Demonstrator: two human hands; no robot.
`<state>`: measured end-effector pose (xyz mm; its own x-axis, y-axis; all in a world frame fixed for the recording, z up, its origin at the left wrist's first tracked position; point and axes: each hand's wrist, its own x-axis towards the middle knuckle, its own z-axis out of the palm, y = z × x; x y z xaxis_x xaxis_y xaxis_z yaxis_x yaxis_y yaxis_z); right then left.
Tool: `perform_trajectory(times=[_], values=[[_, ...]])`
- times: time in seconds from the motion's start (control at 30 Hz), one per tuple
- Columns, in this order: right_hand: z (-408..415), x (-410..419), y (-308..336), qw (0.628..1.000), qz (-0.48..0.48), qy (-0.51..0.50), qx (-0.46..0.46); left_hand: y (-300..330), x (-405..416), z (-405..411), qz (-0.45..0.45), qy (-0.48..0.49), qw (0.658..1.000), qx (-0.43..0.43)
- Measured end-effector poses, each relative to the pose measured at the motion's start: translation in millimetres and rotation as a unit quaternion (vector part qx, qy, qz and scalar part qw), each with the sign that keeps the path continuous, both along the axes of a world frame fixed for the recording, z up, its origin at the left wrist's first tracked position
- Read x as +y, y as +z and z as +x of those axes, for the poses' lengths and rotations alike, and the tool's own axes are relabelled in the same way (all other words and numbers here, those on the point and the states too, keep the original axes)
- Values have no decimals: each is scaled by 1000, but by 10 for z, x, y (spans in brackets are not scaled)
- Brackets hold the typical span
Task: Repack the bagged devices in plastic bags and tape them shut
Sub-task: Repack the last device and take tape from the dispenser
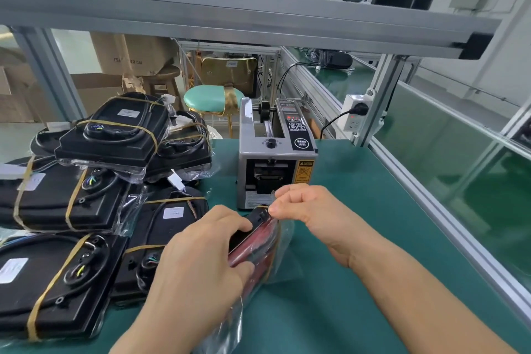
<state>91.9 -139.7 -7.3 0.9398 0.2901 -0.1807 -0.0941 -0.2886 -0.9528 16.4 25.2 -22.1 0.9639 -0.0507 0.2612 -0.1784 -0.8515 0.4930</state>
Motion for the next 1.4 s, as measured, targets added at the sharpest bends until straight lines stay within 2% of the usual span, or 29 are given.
perform_trajectory(times=[0.17,0.57,1.03,1.4], values=[[85,30,12,999,-43,22,-12,-41,19,-2,-20,-16,1000,5],[159,9,12,996,-66,60,21,-81,12,28,-29,-39,999,2],[120,56,-6,987,-127,47,-85,-88,-24,31,-11,-40,999,-7],[111,52,15,985,-143,50,-84,-76,-55,16,-8,-38,999,-2]])
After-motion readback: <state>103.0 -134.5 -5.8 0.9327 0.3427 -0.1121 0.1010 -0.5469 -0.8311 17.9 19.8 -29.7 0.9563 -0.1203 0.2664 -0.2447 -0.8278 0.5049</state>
